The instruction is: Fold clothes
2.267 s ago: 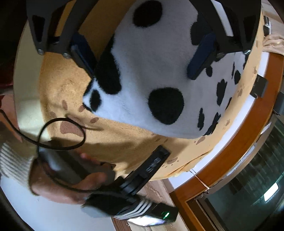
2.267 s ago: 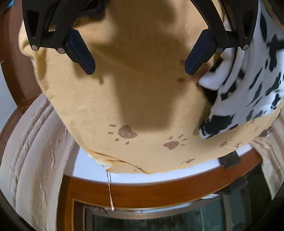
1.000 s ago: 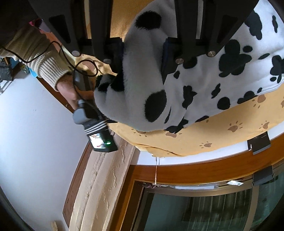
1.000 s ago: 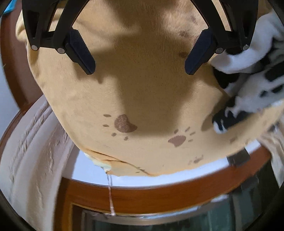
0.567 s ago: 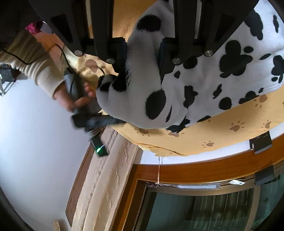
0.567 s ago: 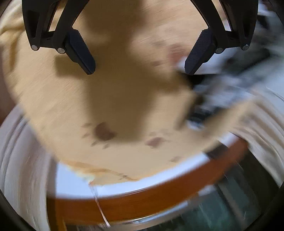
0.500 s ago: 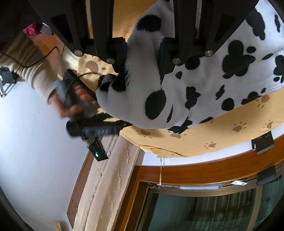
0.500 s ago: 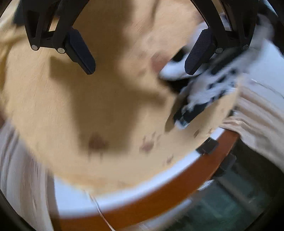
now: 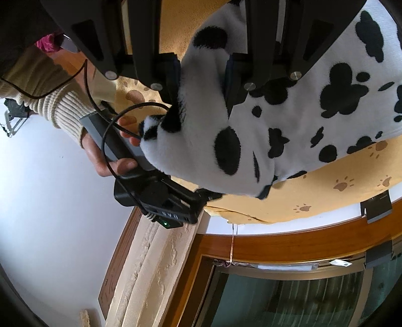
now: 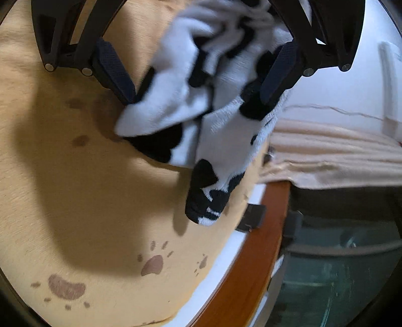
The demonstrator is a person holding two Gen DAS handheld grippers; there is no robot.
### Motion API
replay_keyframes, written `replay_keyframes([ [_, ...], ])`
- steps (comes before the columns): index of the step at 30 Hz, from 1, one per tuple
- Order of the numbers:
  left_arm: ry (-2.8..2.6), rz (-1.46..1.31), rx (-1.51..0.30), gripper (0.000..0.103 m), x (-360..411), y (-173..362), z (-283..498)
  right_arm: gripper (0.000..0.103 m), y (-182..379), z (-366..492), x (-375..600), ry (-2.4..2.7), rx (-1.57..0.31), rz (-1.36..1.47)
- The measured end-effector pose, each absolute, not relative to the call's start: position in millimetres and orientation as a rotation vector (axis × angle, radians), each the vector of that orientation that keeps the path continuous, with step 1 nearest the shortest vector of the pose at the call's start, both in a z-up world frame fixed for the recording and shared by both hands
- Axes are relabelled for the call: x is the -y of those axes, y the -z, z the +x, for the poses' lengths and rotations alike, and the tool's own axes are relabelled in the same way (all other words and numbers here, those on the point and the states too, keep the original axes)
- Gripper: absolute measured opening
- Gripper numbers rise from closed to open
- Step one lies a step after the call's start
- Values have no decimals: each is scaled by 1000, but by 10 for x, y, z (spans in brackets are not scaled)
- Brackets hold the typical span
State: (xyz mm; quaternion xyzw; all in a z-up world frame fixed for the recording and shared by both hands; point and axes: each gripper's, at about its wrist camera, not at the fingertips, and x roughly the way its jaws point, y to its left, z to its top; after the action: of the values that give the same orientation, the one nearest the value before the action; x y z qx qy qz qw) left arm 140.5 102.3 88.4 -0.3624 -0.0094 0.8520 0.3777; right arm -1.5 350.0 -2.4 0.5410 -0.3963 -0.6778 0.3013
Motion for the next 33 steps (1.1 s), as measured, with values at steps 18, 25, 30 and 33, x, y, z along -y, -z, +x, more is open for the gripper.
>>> replay_keyframes([
  [18,-2141,-939,-5,30,-1075,-764,1453,41,-52,-50,-3415,1952,998,1491],
  [25,-2176,-891,-38,30,-1075,-796,1592,31,-245,49,-3410,2021,899,1391],
  [30,-2259,-813,49,30,-770,-997,1716,31,-713,80,-3147,2027,843,1250],
  [33,-2326,-761,119,30,-500,-1085,1849,31,-937,72,-2829,2009,786,1204],
])
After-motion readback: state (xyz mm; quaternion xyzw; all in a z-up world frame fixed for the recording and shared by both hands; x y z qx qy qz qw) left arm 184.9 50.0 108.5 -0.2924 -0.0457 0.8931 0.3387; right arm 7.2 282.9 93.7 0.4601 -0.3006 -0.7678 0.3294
